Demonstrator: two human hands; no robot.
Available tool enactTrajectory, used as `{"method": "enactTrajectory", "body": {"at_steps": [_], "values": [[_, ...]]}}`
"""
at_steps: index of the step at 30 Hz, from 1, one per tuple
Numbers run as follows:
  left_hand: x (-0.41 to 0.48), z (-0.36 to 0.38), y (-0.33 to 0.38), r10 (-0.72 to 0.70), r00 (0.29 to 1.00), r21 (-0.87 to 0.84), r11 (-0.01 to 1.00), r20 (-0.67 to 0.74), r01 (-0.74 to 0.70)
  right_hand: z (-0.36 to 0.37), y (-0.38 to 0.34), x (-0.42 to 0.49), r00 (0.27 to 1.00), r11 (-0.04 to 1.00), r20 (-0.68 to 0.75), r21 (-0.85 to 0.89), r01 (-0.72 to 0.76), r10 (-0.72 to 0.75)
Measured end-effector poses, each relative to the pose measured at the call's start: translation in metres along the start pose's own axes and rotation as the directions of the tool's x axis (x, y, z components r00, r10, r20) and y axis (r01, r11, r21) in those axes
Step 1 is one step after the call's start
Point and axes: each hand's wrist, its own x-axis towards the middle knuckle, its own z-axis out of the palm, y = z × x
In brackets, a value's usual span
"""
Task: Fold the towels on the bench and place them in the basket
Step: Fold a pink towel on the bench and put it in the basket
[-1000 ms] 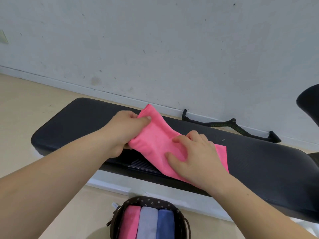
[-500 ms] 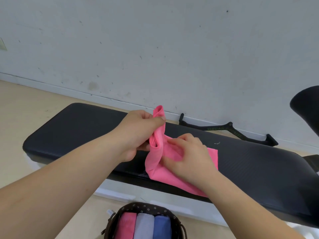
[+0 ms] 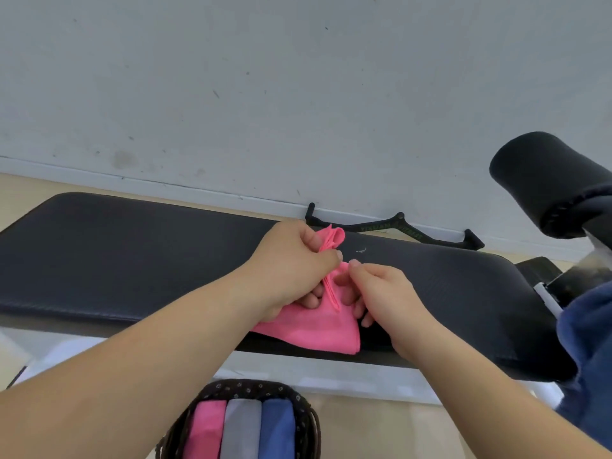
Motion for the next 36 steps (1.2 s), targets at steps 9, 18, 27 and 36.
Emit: {"method": "enactTrajectory", "body": {"at_steps": [9, 18, 27, 36], "values": [[-0.002, 0.027, -0.018, -0.050, 0.968, 0.269, 0.963, 0.246, -0.019, -0.005, 0.000, 0.006, 0.998, 0.987, -0.013, 0.152, -0.061, 0.064], [0.000, -0.028, -0.019, 0.211, 0.973, 0.470, 0.871, -0.097, -0.142, 0.005, -0.001, 0.006, 0.999, 1.000, -0.052, -0.031, 0.006, -0.008], [0.009, -0.041, -0.039, -0.020, 0.998, 0.610, 0.791, -0.059, 0.052, 0.004, -0.008, 0.001, 0.998, 0.973, -0.062, -0.232, 0.001, -0.016], [0.011, -0.039, -0.043, -0.061, 0.995, 0.452, 0.888, -0.074, 0.088, 0.004, -0.025, -0.014, 0.917, 0.665, 0.066, -0.668, 0.334, -0.394]]}}
